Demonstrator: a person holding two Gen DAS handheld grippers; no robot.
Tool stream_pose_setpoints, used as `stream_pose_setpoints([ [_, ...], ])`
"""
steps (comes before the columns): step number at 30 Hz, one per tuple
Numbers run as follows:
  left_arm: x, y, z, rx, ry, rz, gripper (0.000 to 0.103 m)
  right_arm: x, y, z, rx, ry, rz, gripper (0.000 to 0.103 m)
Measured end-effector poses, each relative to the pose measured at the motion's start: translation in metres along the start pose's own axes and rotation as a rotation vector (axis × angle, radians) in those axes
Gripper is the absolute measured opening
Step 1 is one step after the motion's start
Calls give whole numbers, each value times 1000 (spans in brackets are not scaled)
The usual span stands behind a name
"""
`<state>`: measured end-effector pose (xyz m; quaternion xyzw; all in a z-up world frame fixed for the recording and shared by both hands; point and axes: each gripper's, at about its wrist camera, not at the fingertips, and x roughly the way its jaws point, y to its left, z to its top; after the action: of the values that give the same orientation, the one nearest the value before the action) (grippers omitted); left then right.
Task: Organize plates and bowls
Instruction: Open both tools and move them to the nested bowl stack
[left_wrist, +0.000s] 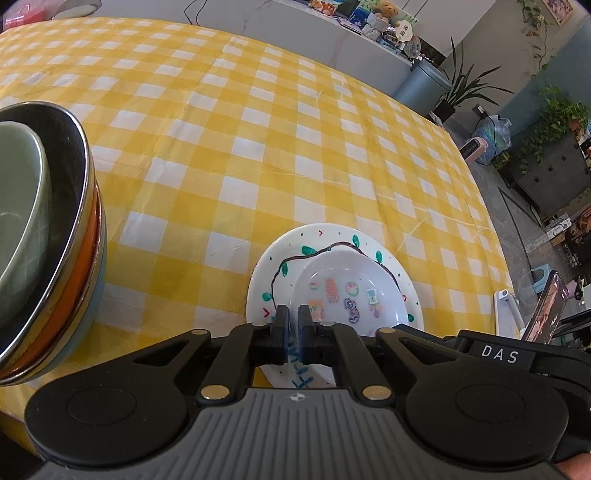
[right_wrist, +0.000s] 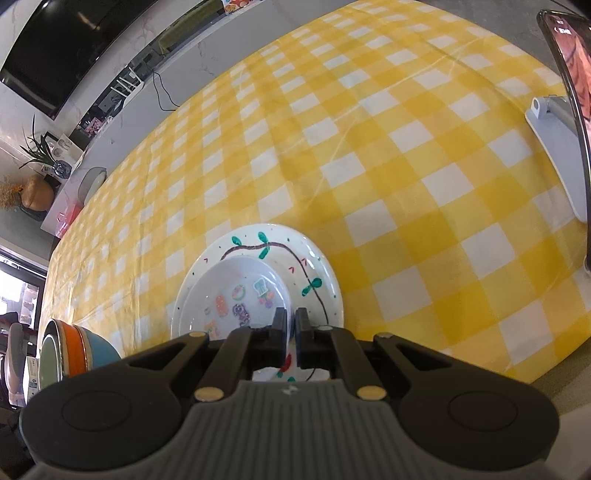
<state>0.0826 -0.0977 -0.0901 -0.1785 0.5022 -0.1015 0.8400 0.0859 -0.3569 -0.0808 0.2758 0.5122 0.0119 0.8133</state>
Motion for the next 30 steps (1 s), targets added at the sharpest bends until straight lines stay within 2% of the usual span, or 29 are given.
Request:
stream_pose_setpoints([
  [2, -1, 1, 0, -8, -3, -8, 18, -1, 0, -1, -5, -12, 0, 9],
  [6, -5, -1, 1, -8, -21, -11, 35, -9, 3, -3, -28, -52, 3, 32],
  [8, -9, -2, 2, -1, -35, -5, 43, -12, 6, -5, -44, -72, -10, 37],
  [13, -28, -10, 1, 64, -99, 25, 45, -23, 13, -9, -101, -121, -18, 46],
  [15, -41, -15, 1, 106, -141, 47, 46, -27, 18, -11, -131, -146, -27, 48],
  [18, -61, -20, 1, 179, -214, 82, 49, -33, 27, -15, -184, -185, -50, 56],
  [21, -82, -20, 2, 236, -288, 132, 55, -40, 39, -20, -233, -218, -73, 64],
  [23, -95, -15, 3, 265, -327, 156, 63, -45, 47, -24, -250, -239, -79, 67],
  [26, -110, -2, 7, 278, -336, 179, 71, -53, 63, -30, -271, -276, -73, 74],
  [28, -119, 9, 11, 264, -320, 193, 74, -57, 73, -32, -276, -277, -71, 84],
  [30, -124, 21, 14, 233, -302, 207, 74, -60, 84, -36, -276, -291, -61, 88],
])
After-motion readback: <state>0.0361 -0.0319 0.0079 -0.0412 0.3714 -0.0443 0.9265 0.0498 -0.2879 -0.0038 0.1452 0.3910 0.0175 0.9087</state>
